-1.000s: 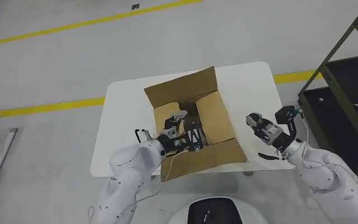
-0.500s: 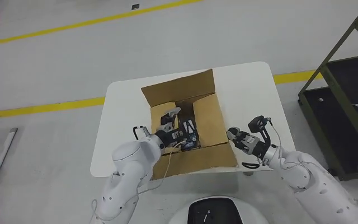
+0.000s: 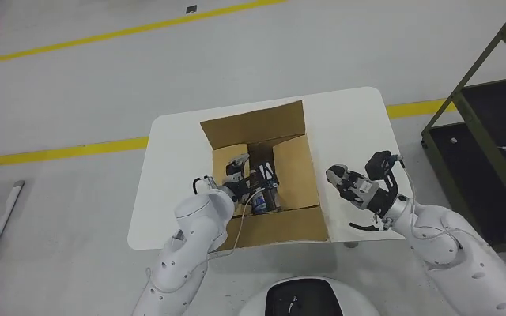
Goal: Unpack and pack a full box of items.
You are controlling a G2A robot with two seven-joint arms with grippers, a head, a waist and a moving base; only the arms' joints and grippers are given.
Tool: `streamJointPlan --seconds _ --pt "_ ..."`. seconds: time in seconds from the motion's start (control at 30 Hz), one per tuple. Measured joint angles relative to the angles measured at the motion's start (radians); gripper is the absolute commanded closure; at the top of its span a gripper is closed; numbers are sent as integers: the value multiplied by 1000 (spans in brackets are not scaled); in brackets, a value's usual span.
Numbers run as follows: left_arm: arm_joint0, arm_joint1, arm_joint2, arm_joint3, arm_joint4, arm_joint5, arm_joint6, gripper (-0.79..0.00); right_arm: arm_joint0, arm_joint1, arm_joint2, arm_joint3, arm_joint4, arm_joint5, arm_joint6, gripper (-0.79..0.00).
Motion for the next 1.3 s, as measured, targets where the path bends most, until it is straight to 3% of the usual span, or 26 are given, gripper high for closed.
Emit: streamJointPlan --seconds 0.47,0.5,0.57,0.63,0.67,0.73,0.8,1.1,1.13,1.2,1.23,1.3 --pt "5 -6 6 41 50 41 -51 -770 133 -26 -158 132 -29 -12 63 0" --pt "7 -5 2 41 59 44 -53 -714 140 -27 -166 141 -27 -16 66 0" --pt "12 -4 -4 39 63 48 -53 -443 149 -29 -174 155 -20 -23 75 0" --pt "19 -3 -10 35 69 43 -53 -296 157 -30 -178 167 -15 -26 83 0" --pt "22 -2 -13 32 72 42 -53 -142 159 -31 -179 171 -14 -25 86 0" --pt "27 -1 -18 22 84 41 -53 -28 162 -31 -179 175 -14 -22 93 0" --pt "31 0 -21 10 92 39 -51 0 163 -31 -177 178 -13 -17 96 0" --pt "53 2 -61 -76 81 42 -37 -9 170 -31 -170 186 0 -14 118 0" --pt "58 2 -68 -87 69 45 -37 -65 172 -31 -167 186 1 -15 121 0" --pt "67 2 -84 -107 47 50 -43 -382 177 -30 -162 183 6 -16 128 0" --pt "69 2 -90 -113 40 51 -45 -785 178 -30 -160 181 7 -16 130 0" --pt "70 3 -104 -126 40 50 -55 -785 180 -30 -156 178 9 -16 134 0"
